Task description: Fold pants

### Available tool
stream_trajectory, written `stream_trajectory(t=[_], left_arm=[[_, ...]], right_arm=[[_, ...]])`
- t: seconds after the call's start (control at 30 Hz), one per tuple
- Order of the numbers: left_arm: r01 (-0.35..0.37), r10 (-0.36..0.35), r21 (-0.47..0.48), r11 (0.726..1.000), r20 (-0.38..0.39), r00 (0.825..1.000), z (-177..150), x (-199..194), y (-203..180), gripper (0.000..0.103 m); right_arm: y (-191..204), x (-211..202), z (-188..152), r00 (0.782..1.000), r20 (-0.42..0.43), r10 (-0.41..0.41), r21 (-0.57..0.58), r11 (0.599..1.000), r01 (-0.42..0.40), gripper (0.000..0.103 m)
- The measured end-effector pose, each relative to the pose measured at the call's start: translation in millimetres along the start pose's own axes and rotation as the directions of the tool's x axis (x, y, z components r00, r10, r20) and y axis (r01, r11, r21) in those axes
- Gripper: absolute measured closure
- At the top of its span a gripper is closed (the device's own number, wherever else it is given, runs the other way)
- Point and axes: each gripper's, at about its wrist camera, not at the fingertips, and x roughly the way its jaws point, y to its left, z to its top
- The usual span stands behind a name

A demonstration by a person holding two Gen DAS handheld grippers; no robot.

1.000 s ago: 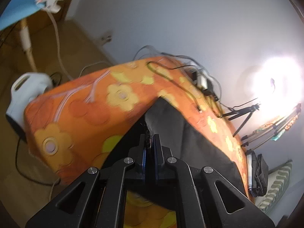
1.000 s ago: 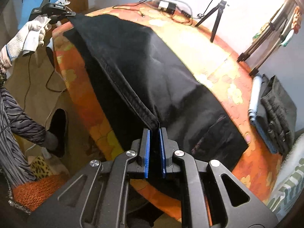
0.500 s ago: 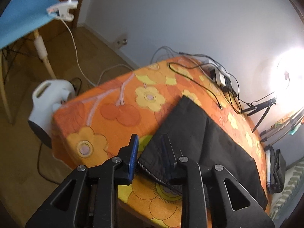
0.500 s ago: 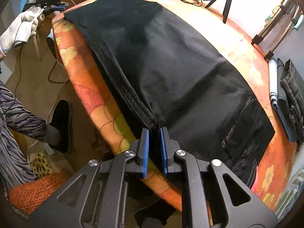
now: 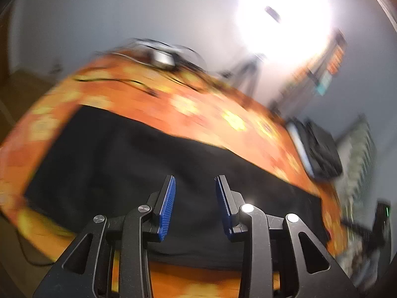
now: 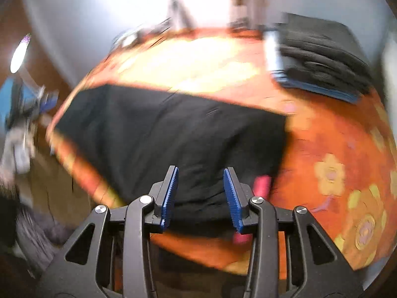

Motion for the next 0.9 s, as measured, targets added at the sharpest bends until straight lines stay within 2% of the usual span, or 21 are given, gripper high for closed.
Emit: stream_trajectory(t=[0.07, 0.13, 0.27, 0.43, 0.5, 0.57, 0.6, 0.67, 0.77, 0.9], left_arm=[[0.04, -0.038, 0.044, 0.998, -0.05, 0.998, -9.2, 16.1, -23.3, 0.071], [0.064, -0.055, 0.089, 0.994, -0.102, 0.993, -20.3, 31.0, -42.4, 0.071], [0.068, -0.039, 0.171, 0.983, -0.167, 0.985, -40.5, 49.7, -63.2, 0.071], [0.057, -0.026, 0.159, 0.986, -0.192, 0.981, -42.4, 61.9, -60.9, 0.071], [0.052, -0.023, 0.144, 0.988, -0.197, 0.98, -45.2, 60.3, -56.3, 0.071], [0.06, -0.034, 0.123, 0.991, -0.203, 0.979, -44.2, 63.0, -54.4, 0.071], [0.059, -0.033, 0.122, 0.991, -0.204, 0.979, -44.1, 63.4, -54.0, 0.071], [0.053, -0.027, 0.125, 0.991, -0.201, 0.979, -44.7, 64.3, -53.9, 0.071], [0.05, -0.027, 0.12, 0.991, -0.191, 0.981, -44.1, 60.8, -54.2, 0.071], [0.052, -0.033, 0.116, 0.992, -0.163, 0.986, -39.6, 51.3, -53.1, 0.071]], right_arm=[[-27.3, 4.5, 9.2, 1.0, 0.018, -0.011, 0.084, 0.996, 0.009, 0.047], [-49.0, 16.6, 15.9, 1.0, 0.003, -0.013, 0.136, 0.991, 0.012, 0.047], [-71.7, 39.2, 8.6, 0.997, -0.058, 0.053, 0.232, 0.972, -0.038, 0.047], [-73.8, 38.9, -18.6, 0.988, -0.099, 0.116, 0.265, 0.96, -0.087, 0.047], [-68.4, 37.5, -28.8, 0.985, -0.106, 0.136, 0.259, 0.96, -0.105, 0.052], [-63.8, 39.9, -35.0, 0.98, -0.114, 0.164, 0.258, 0.957, -0.13, 0.073], [-60.8, 39.4, -37.1, 0.981, -0.116, 0.154, 0.249, 0.961, -0.122, 0.075], [-52.8, 34.9, -38.9, 0.989, -0.107, 0.103, 0.2, 0.977, -0.08, 0.088], [-54.6, 24.2, -39.2, 0.992, -0.073, 0.103, 0.21, 0.974, -0.086, 0.094], [-49.1, 8.7, -42.4, 0.991, -0.055, 0.125, 0.191, 0.975, -0.112, 0.096]])
